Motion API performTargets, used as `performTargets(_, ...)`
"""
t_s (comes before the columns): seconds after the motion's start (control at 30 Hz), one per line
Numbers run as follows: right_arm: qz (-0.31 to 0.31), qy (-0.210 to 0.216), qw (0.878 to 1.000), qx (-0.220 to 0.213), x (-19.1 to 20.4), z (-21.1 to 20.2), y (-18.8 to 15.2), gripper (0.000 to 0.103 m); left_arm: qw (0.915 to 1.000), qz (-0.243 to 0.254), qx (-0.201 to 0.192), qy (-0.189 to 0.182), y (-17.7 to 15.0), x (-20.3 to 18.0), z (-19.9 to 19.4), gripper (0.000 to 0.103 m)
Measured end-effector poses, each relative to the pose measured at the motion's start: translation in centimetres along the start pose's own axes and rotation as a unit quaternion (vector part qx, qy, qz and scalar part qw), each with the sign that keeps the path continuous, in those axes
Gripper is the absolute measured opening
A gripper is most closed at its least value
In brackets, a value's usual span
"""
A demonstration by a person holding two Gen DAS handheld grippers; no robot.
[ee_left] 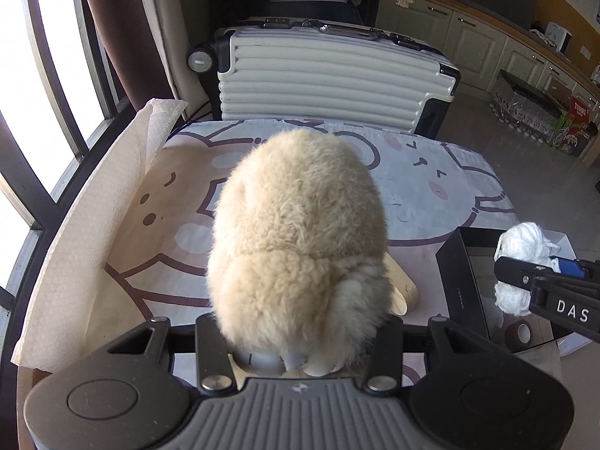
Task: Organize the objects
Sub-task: 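Carry the bunny with the left tool while the right tool carries the yarn ball over the black box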
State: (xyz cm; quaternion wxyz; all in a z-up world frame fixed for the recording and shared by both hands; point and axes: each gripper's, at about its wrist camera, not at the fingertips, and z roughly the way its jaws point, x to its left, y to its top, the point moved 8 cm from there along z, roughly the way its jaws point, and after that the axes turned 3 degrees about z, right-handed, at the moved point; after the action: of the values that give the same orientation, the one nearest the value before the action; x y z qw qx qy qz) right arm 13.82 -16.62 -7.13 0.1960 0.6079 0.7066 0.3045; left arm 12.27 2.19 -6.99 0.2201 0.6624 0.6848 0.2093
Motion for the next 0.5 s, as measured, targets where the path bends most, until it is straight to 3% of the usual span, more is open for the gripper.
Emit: performTargets(0.5,0.013,0.002,1.0,-0.02,-0.7,-2.0,0.5,0.046,0.9998,-0.006,-0.02,0.005,0.3,-0.3,-2.0,0.046)
